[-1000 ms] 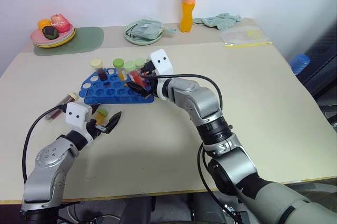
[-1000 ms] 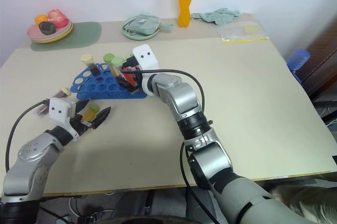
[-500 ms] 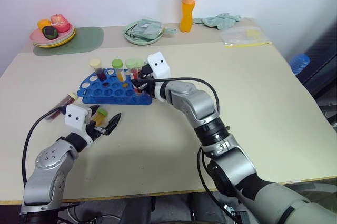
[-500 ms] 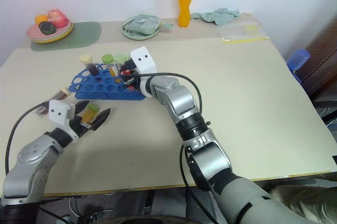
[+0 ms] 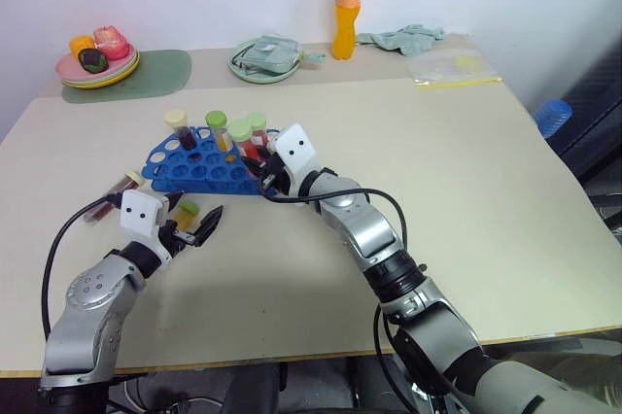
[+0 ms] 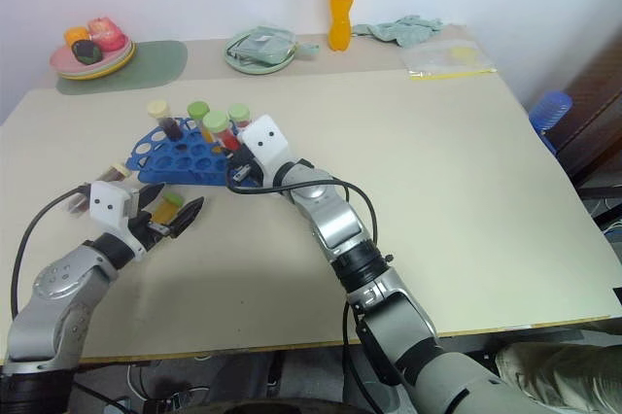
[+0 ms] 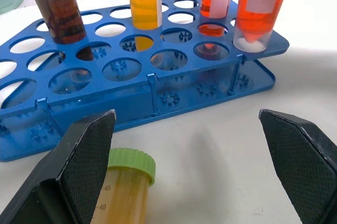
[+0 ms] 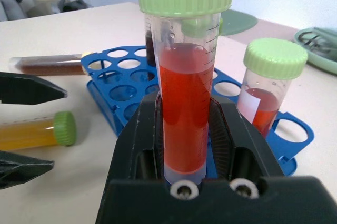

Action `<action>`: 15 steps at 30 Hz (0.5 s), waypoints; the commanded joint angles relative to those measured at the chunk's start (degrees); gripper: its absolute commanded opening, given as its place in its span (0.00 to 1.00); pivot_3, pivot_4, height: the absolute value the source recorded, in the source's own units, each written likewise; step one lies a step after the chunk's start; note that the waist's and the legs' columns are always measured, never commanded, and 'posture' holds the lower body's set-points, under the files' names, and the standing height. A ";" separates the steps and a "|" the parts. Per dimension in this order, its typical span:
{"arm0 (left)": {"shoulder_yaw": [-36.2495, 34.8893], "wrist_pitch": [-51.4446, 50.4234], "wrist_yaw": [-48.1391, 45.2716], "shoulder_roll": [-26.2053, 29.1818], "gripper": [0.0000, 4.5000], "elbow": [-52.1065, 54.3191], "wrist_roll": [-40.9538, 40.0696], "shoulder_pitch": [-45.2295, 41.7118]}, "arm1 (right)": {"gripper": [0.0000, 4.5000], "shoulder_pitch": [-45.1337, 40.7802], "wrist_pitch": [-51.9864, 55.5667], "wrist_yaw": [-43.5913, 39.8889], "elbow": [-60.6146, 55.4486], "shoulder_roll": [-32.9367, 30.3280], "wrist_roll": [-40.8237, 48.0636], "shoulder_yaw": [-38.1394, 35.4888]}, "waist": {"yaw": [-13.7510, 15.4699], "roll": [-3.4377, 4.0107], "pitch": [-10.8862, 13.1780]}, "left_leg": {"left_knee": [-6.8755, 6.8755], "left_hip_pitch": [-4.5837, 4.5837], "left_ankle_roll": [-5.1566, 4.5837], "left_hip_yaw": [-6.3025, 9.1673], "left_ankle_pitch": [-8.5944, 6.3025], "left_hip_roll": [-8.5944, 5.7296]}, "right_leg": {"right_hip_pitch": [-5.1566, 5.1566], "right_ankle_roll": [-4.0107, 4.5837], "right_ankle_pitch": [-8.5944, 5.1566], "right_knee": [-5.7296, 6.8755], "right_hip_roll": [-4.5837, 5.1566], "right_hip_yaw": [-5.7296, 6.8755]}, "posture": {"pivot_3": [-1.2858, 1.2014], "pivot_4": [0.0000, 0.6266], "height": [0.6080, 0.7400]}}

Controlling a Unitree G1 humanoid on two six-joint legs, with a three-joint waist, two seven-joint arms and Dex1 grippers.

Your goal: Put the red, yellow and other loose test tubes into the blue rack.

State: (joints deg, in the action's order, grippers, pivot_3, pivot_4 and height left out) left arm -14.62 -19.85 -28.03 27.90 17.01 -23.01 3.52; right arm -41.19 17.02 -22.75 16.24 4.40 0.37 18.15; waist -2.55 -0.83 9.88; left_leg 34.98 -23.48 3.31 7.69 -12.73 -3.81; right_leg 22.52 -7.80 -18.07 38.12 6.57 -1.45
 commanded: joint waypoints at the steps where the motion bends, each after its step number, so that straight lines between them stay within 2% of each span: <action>1: -0.34 -0.80 0.62 0.45 1.00 3.25 -0.16 -0.80 | 0.19 -0.37 -2.46 0.80 0.82 0.92 -0.62 -0.39 | 0.00 0.00 0.00 | 0.00 0.00 0.00 0.00 0.00 0.00 | 0.00 0.00 0.00 0.00 0.00 0.00 | 0.52 0.24 1.00; 9: -0.72 -2.88 1.27 0.66 1.00 5.26 -0.61 -1.00 | 0.19 0.43 -2.55 -0.03 1.07 0.29 -0.70 -0.61 | 0.01 0.00 0.00 | 0.01 0.00 0.00 0.00 0.00 0.00 | -0.04 0.00 0.00 0.00 0.00 0.00 | 0.52 0.24 1.00; 15: -0.93 -3.24 1.37 0.40 1.00 5.68 -0.54 -0.78 | 0.19 4.29 -1.13 -1.30 -3.82 -1.92 -0.58 -0.66 | 0.19 0.00 0.00 | 0.02 0.00 0.00 0.01 0.00 -0.03 | -0.04 0.00 0.00 -0.02 0.03 0.00 | 0.52 0.24 1.00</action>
State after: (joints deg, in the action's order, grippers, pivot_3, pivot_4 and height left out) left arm -14.49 -23.33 -26.94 28.02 20.48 -23.16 2.92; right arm -37.74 15.86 -23.47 16.35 3.08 -0.38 17.78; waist -2.36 -0.84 9.87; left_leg 35.00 -23.48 3.31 7.70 -12.73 -3.84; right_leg 22.46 -7.80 -18.07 38.11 6.60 -1.44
